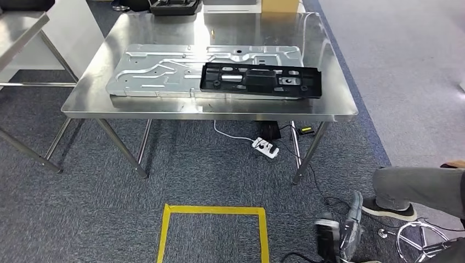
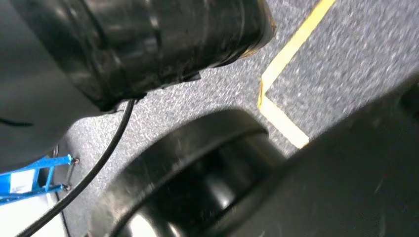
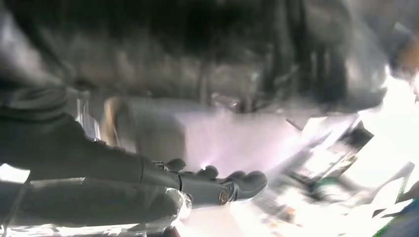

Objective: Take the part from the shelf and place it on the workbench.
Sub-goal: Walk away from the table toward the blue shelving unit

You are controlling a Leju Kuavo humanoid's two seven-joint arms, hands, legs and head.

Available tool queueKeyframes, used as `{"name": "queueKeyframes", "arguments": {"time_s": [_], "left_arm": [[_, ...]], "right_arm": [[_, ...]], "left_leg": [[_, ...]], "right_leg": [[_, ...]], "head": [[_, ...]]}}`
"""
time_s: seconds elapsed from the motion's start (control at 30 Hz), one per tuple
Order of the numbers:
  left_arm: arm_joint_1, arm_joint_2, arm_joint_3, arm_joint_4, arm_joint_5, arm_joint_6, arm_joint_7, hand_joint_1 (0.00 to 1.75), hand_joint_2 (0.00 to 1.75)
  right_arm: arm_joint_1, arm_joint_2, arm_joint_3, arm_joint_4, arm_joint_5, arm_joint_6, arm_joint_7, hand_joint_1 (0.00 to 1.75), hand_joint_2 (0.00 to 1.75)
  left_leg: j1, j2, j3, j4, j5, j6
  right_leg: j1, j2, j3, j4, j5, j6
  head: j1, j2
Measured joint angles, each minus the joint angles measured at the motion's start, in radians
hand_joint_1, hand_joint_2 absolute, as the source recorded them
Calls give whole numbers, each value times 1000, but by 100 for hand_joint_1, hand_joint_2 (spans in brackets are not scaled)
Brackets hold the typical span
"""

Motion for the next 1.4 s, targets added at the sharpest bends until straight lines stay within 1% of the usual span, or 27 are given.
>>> {"name": "queueKeyframes", "arguments": {"time_s": [0.03, 0.07, 0.13, 0.2, 0.27, 0.33, 0.4, 0.43, 0.53, 0.57, 0.6, 0.67, 0.7, 0.73, 0.8, 0.83, 0.9, 0.93, 1.0, 1.07, 1.1, 1.13, 1.2, 1.23, 1.3, 1.33, 1.4], "left_arm": [[1, 0, 1, 0, -5, -4, 3, 0, 0], [1, 0, 1, 0, -9, -9, 7, 0, 0], [-1, 0, 2, 0, -14, -18, 15, 0, 0], [-1, 0, 2, 0, -14, -22, 18, 0, 0], [-2, 0, 3, 0, -13, -22, 19, 0, 0], [-4, 0, 5, 0, -13, -22, 19, 0, 0], [-7, 0, 7, 0, -10, -22, 19, 0, 0], [-7, 1, 9, 0, -7, -22, 20, 0, 0], [-5, 3, 16, 0, 12, -22, 21, 0, 0], [-5, 3, 19, 0, 22, -22, 21, 0, 0], [-4, 4, 25, 0, 34, -22, 21, 0, 0], [-2, 5, 39, 0, 54, -22, 22, 0, 0], [-1, 5, 47, 0, 59, -23, 22, 0, 0], [0, 5, 53, 0, 62, -24, 23, 0, 0], [1, 5, 63, 0, 61, -25, 23, 0, 0], [1, 4, 67, 0, 60, -23, 23, 0, 0], [2, 3, 76, 0, 58, -17, 22, 0, 0], [2, 2, 79, 0, 55, -14, 21, 0, 0], [5, -1, 84, 0, 45, -11, 15, 0, 0], [6, -4, 85, 0, 27, -10, 8, 0, 0], [6, -6, 85, 0, 14, -10, 4, 0, 0], [5, -8, 85, 0, -1, -10, 0, 0, 0], [5, -12, 85, 0, -27, -10, -8, 0, 0], [4, -15, 85, 0, -37, -10, -9, 0, 0], [-2, -19, 84, 0, -54, -12, -10, 0, 0], [-6, -20, 82, 0, -60, -15, -10, 0, 0], [-10, -22, 78, 0, -66, -21, -8, 0, 0]], "right_arm": [[-22, 0, -67, 61, 174, 3, 7, 0, 0], [-44, -6, -130, 126, 309, 7, 17, 0, 0], [-87, -17, -242, 266, 441, 14, 70, 0, 0], [-114, -22, -321, 383, 370, 15, 163, 0, 0], [-131, -22, -370, 472, 246, 16, 229, 0, 0], [-147, -21, -405, 550, 197, 17, 244, 0, 0], [-161, -20, -436, 620, 196, 25, 259, 0, 0], [-165, -19, -450, 651, 206, 37, 279, 0, 0], [-176, -14, -471, 724, 277, 100, 386, 0, 0], [-178, -11, -473, 742, 310, 122, 431, 0, 0], [-180, -8, -473, 758, 342, 143, 471, 0, 0], [-182, -1, -473, 785, 385, 176, 519, 0, 0], [-184, 3, -473, 795, 394, 189, 524, 0, 0], [-188, 7, -473, 805, 400, 200, 524, 0, 0], [-195, 14, -473, 820, 412, 209, 517, 0, 0], [-198, 18, -473, 827, 421, 209, 515, 0, 0], [-199, 25, -473, 840, 445, 207, 513, 0, 0], [-199, 29, -472, 845, 462, 206, 513, 0, 0], [-200, 35, -468, 854, 498, 204, 517, 0, 0], [-201, 39, -461, 859, 524, 205, 528, 0, 0], [-201, 40, -458, 862, 530, 205, 536, 0, 0], [-201, 40, -457, 864, 531, 205, 544, 0, 0], [-201, 40, -455, 867, 527, 203, 556, 0, 0], [-201, 40, -455, 868, 526, 206, 557, 0, 0], [-201, 39, -454, 873, 531, 221, 556, 0, 0], [-202, 38, -453, 875, 534, 233, 555, 0, 0], [-205, 35, -452, 880, 537, 251, 558, 0, 0]], "left_leg": [[3, 0, -12, 63, -44, -5], [5, 0, -18, 118, -65, -9], [10, 0, 3, 158, -30, -14], [15, -1, 86, 69, 21, -15], [14, -5, 190, -79, 5, -11], [7, -8, 231, -154, -24, -1], [6, -5, 220, -162, -12, 18], [6, -3, 211, -164, 0, 30], [3, 2, 174, -166, 36, 52], [1, 3, 158, -165, 49, 54], [-1, 3, 141, -163, 62, 53], [-2, 3, 101, -153, 86, 49], [-1, 3, 81, -145, 95, 45], [-2, 3, 62, -134, 103, 41], [-4, 3, 40, -116, 117, 31], [-5, 4, 34, -112, 125, 25], [-1, 4, 27, -109, 134, 14], [1, 3, 19, -96, 117, 8], [6, 1, -8, -21, 34, -4], [9, 1, -37, 99, -43, -15], [11, 1, -43, 148, -45, -18], [12, 1, -39, 175, -22, -20], [13, 9, 16, 137, 41, -19], [12, 26, 70, 77, 51, -16], [6, 56, 177, -68, 23, -6], [2, 61, 207, -118, 4, 0], [2, 47, 216, -160, -8, 15]], "right_leg": [[0, 0, -16, 1, 12, -2], [1, 0, -32, 2, 25, -1], [0, 1, -68, 9, 50, 3], [-2, 0, -103, 19, 70, 10], [-1, 0, -124, 29, 86, 20], [-2, 2, -133, 31, 104, 31], [-5, 4, -141, 35, 104, 42], [-7, 4, -149, 51, 79, 46], [-10, 4, -188, 202, -72, 49], [-11, 4, -197, 264, -100, 50], [-11, 4, -196, 309, -102, 50], [-12, 4, -150, 308, -48, 51], [-12, 4, -102, 258, -23, 50], [-11, 4, -43, 182, -20, 49], [-7, 4, 47, 51, -52, 43], [-3, 5, 64, 19, -66, 40], [-4, 3, 53, 13, -58, 27], [-5, 2, 43, 12, -50, 19], [-6, -4, 20, 10, -30, 3], [-4, -11, -5, 11, -11, -3], [-3, -17, -18, 12, -1, -3], [-2, -25, -31, 13, 7, -2], [0, -41, -54, 17, 22, 2], [2, -48, -61, 20, 28, 5], [5, -66, -66, 26, 36, 14], [6, -77, -69, 28, 40, 20], [5, -93, -75, 33, 45, 33]], "head": [[-2, 0], [-2, 0], [-2, 0], [-2, 0], [-1, 0], [-1, 0], [-1, 0], [1, 0], [7, 0], [8, 0], [8, 0], [8, 0], [8, 0], [8, 0], [8, 0], [8, 0], [10, 0], [10, 0], [6, 0], [3, 0], [3, 0], [3, 0], [3, 0], [3, 0], [3, 0], [3, 0], [4, 0]]}}
